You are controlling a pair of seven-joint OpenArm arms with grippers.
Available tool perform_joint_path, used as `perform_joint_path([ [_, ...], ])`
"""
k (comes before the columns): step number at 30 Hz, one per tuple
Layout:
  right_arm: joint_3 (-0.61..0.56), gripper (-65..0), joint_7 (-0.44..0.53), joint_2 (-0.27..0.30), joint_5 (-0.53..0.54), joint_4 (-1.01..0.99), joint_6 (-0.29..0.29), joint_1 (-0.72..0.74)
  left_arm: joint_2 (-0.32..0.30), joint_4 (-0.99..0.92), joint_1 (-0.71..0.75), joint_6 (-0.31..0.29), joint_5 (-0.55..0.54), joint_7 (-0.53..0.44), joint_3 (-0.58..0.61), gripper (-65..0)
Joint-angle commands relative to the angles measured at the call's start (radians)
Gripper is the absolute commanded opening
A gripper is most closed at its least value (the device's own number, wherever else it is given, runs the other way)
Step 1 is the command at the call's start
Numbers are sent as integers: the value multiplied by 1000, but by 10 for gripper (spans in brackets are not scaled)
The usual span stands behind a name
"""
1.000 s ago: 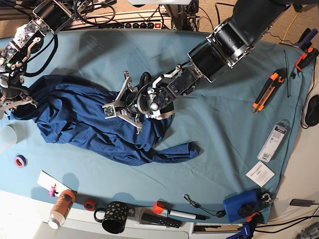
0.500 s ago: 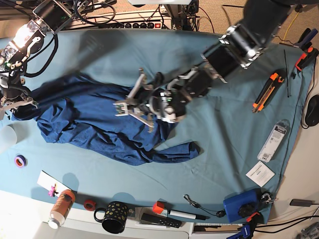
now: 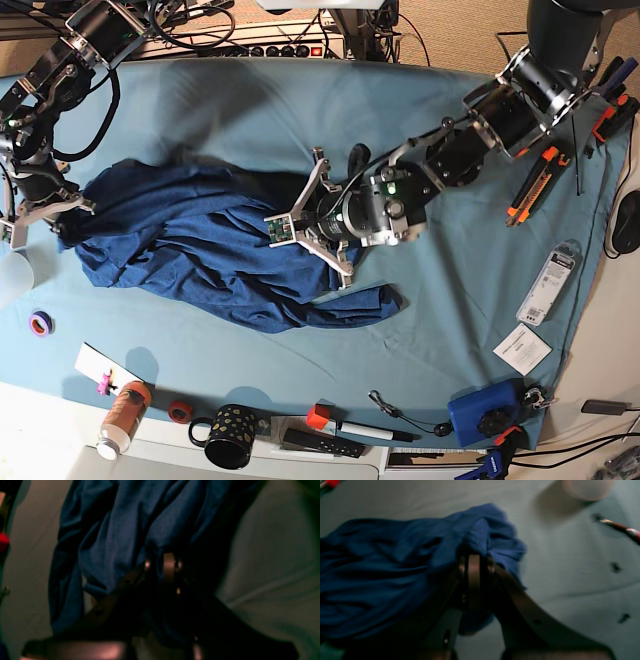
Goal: Layout the t-shirt on the table in an organized manner, then fold the t-shirt properly
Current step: 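Drag the grasped fabric with the left gripper away from the shirt body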
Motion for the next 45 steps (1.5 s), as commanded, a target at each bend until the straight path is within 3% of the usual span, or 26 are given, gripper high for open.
perform_joint_path([
  [1,2,-650,7,16,40,16,9,13,1,22,-18,8,0,0,-8,-650],
  [6,2,-650,-102,-3,198,16,75,7,1,28,7,8,0,85,-12,-650],
  [11,2,-650,-115,-42,273,17,118,-48,1,27,42,2,0,148,-12,-650],
  [14,2,-650,-114,-53,273,17,141,-80,1,27,51,-7,-1,148,-12,-436],
  [16,2,-650,-114,-52,273,17,141,-95,1,27,50,-4,0,148,-12,-376],
  [23,2,-650,-114,-52,269,17,150,-103,1,27,43,-8,-63,146,-12,-374],
  [26,2,-650,-114,-52,269,17,163,-103,1,27,39,-10,-94,148,-17,-344],
  [32,2,-650,-114,-52,269,17,163,-103,1,27,40,-32,-167,148,-145,-338],
  [35,2,-650,-113,-52,269,17,163,-103,1,27,40,-47,-252,163,-257,-339],
  [39,2,-650,-113,-52,269,17,163,-103,1,24,49,-81,-412,255,-366,-339],
  [42,2,-650,-113,-52,269,17,163,-103,1,13,71,-109,-518,302,-389,-340],
  [45,2,-650,-113,-52,269,17,163,-103,9,10,110,-110,-531,280,-388,-341],
])
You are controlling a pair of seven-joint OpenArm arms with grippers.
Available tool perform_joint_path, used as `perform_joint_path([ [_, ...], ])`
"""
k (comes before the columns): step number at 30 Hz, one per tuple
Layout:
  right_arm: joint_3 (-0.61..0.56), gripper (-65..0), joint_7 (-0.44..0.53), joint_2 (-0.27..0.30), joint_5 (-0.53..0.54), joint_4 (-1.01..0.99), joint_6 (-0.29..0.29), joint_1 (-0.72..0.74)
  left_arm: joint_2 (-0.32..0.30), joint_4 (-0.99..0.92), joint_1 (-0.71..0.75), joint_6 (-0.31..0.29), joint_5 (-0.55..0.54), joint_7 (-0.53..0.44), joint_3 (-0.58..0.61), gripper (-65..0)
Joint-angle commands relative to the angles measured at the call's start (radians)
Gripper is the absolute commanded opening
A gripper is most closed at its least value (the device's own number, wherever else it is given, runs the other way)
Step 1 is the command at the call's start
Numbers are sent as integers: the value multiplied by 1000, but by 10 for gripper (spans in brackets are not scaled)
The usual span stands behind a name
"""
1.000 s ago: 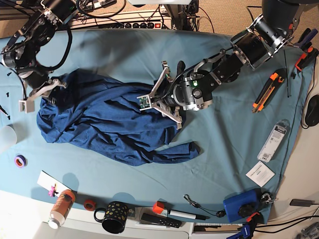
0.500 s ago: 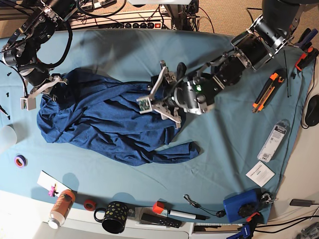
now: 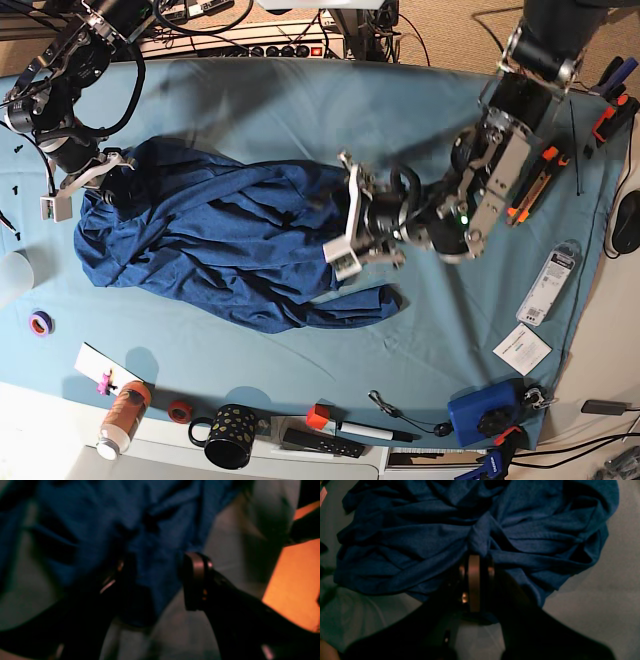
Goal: Layout the t-shirt on the table in an organized manner, then fold the t-shirt properly
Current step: 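Drag the grasped fabric with the left gripper away from the shirt body, then hold the shirt fabric with the left gripper while the right gripper waits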
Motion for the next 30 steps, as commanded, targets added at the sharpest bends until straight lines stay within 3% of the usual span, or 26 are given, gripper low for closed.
perform_joint_path([
  [1,2,-650,23,14,16,17,3,11,7,12,-13,-3,-18,-32,-6,-341],
  [7,2,-650,22,14,16,17,2,10,48,-35,9,50,81,-92,-6,-363],
  [12,2,-650,22,14,16,17,2,10,55,-87,7,53,82,-104,-6,-369],
  [21,2,-650,22,14,16,17,2,10,55,-99,15,51,23,-56,-6,-369],
  [30,2,-650,22,14,16,17,3,10,56,-99,15,-8,-92,-32,-6,-369],
])
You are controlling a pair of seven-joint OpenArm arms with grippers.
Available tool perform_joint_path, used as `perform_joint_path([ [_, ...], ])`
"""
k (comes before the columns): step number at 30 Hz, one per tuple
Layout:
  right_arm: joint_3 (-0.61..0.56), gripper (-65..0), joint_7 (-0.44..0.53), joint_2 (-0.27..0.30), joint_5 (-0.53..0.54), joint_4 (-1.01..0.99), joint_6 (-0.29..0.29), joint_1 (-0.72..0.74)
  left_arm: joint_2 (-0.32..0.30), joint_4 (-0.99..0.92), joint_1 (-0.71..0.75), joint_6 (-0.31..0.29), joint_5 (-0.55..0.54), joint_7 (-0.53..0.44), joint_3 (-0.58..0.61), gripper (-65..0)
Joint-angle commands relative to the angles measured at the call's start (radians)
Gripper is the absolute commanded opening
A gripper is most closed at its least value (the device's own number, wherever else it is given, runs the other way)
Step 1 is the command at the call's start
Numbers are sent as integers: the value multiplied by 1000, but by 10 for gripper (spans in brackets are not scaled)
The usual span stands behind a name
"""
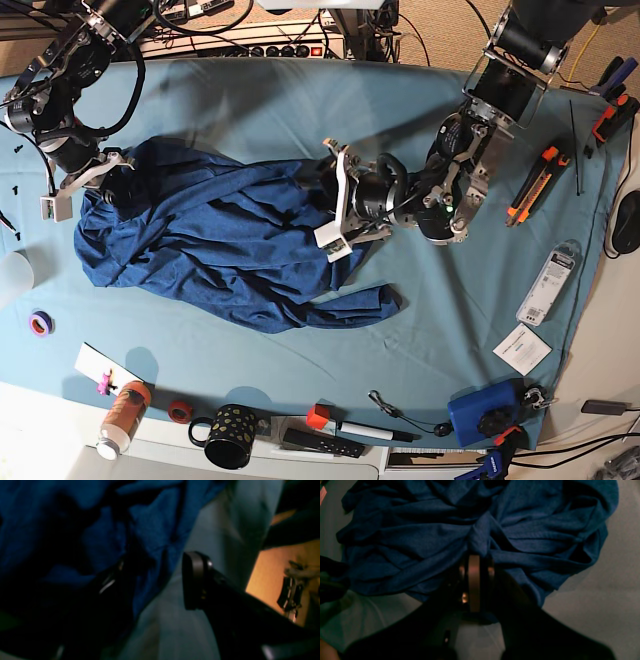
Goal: Layout the t-shirt on the table in an organized manner, then fold the t-shirt properly
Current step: 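Hold the shirt fabric with the left gripper while the right gripper waits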
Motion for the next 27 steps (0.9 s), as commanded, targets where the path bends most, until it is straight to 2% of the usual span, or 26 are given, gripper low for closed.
perform_joint_path([
  [1,2,-650,23,14,19,17,2,10,4,13,-19,-2,-31,-14,-6,-369],
  [3,2,-650,23,14,19,17,3,11,4,13,-19,-28,-44,-14,-6,-369],
  [5,2,-650,23,14,19,17,3,11,13,13,-19,-28,-47,-13,-6,-369],
  [12,2,-650,23,14,18,17,3,11,68,13,-19,-79,-35,-16,-6,-369],
  [17,2,-650,23,14,16,17,3,11,86,13,-19,-107,-24,-17,-1,-394],
  [20,2,-650,23,14,16,17,3,11,86,13,-19,-108,69,-44,-1,-394],
  [23,2,-650,23,14,17,17,2,10,86,13,-19,-160,184,-61,-1,-392],
  [27,2,-650,23,14,17,17,3,11,83,13,-19,-186,201,-61,-1,-358],
])
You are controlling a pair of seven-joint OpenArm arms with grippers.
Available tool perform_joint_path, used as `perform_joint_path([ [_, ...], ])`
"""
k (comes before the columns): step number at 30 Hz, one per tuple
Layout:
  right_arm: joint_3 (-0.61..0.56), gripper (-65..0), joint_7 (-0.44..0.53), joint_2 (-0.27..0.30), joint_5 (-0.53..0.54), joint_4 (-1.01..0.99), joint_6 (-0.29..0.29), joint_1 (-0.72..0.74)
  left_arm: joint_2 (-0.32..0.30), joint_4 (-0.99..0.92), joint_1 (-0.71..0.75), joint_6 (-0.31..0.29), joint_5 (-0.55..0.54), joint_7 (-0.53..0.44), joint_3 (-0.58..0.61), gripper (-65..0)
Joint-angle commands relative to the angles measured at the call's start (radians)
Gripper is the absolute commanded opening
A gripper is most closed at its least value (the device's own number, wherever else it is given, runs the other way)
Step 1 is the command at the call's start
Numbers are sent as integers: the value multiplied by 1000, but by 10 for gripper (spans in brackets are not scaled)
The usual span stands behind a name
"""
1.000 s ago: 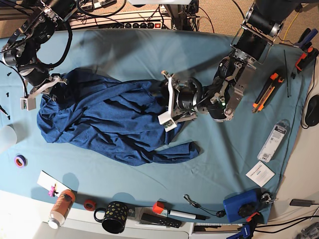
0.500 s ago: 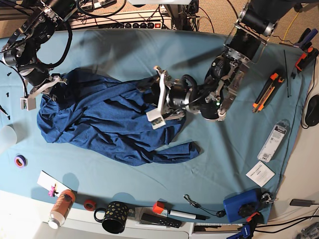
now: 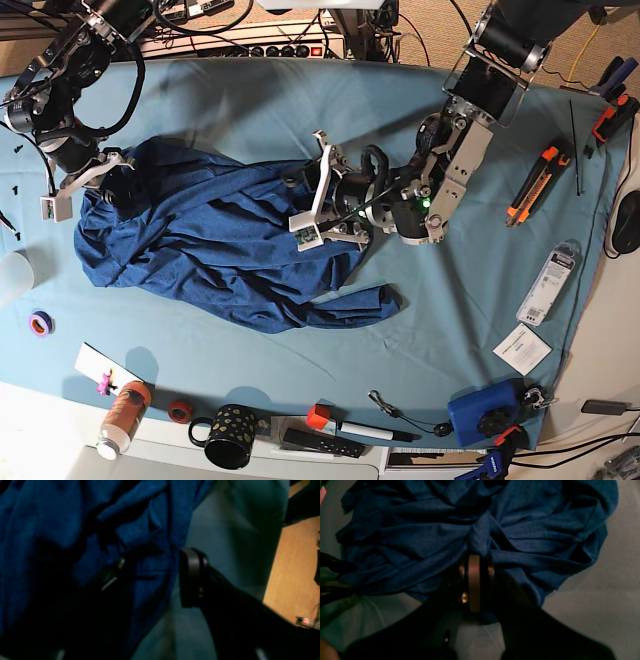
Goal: Layout the t-shirt on the table in an organized manner, then fold the t-shirt properly
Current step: 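Hold the shirt fabric with the left gripper while the right gripper waits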
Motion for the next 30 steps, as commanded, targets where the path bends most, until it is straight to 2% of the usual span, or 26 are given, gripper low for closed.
perform_joint_path([
  [1,2,-650,23,14,17,17,3,11,6,14,-19,-3,-19,-23,-3,-350],
  [9,2,-650,23,14,17,17,3,11,6,14,-19,-17,-19,-24,-3,-350],
  [10,2,-650,23,14,17,17,3,11,5,14,-19,-17,-17,-31,-3,-367],
  [11,2,-650,23,14,16,17,3,11,5,14,-19,-17,-12,-40,-3,-408],
  [14,2,-650,23,14,17,17,3,11,6,14,-19,-17,7,-63,-3,-650],
  [23,2,-650,24,14,16,17,3,11,5,14,-19,3,11,-77,-3,-650],
  [28,2,-650,26,14,17,17,3,11,5,14,-19,-17,47,-85,-3,-650],
  [30,2,-650,26,14,17,17,3,11,5,14,-19,-17,67,-85,-3,-474],
])
